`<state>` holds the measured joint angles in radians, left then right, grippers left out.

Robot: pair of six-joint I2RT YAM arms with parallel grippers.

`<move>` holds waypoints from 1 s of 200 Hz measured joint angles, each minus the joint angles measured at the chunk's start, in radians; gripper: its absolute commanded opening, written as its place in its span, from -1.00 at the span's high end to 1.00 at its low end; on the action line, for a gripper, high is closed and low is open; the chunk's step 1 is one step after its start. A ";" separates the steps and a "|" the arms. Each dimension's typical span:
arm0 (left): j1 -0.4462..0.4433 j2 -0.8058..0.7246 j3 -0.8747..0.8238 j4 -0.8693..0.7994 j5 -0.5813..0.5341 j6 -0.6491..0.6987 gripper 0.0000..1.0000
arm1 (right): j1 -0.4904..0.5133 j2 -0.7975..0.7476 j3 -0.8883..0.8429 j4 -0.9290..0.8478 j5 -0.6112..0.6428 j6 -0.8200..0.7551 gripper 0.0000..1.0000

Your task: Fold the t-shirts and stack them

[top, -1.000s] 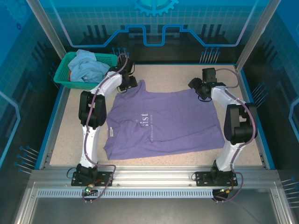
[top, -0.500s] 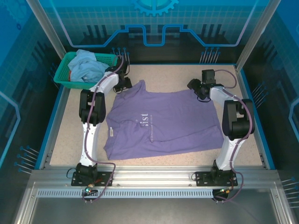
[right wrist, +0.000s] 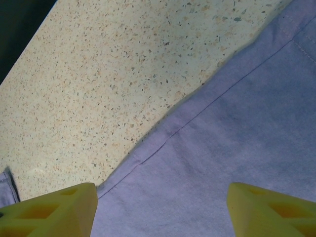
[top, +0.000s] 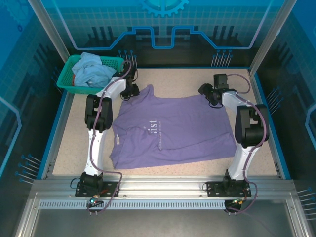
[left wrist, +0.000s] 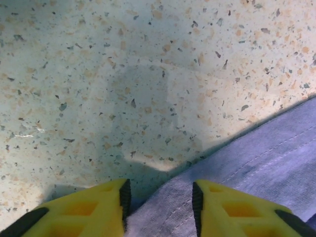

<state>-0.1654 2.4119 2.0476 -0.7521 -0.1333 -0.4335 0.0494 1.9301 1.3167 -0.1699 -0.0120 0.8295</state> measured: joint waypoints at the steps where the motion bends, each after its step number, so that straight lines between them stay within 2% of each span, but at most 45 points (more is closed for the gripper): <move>1: 0.000 0.000 0.000 0.000 0.000 0.000 0.38 | 0.000 0.000 0.000 0.000 0.000 0.000 -0.41; 27: 0.000 0.000 0.000 0.001 0.004 0.008 0.80 | -0.002 0.009 0.000 -0.001 -0.003 0.000 -0.39; 62: -0.004 0.000 -0.001 0.014 0.004 0.028 0.97 | -0.012 0.028 0.015 -0.029 -0.004 0.000 -0.35; 93: -0.026 -0.025 -0.043 0.085 -0.025 0.070 1.00 | -0.022 0.074 0.150 -0.173 0.034 -0.047 -0.32; 117: -0.057 -0.080 -0.108 0.152 -0.057 0.101 1.00 | -0.047 0.119 0.306 -0.305 0.070 -0.105 -0.16; 136: -0.077 -0.126 -0.155 0.208 -0.073 0.113 1.00 | -0.086 0.196 0.462 -0.401 0.076 -0.162 -0.07; 157: -0.091 -0.170 -0.201 0.273 -0.087 0.120 1.00 | -0.134 0.294 0.608 -0.506 0.084 -0.217 -0.08; 200: -0.095 -0.227 -0.305 0.378 -0.108 0.119 1.00 | -0.169 0.465 0.799 -0.666 0.110 -0.289 0.03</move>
<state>-0.2600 2.1845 1.7424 -0.3737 -0.2409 -0.3141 -0.1200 2.3947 2.1155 -0.8360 0.0982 0.5404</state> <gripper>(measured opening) 0.061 0.499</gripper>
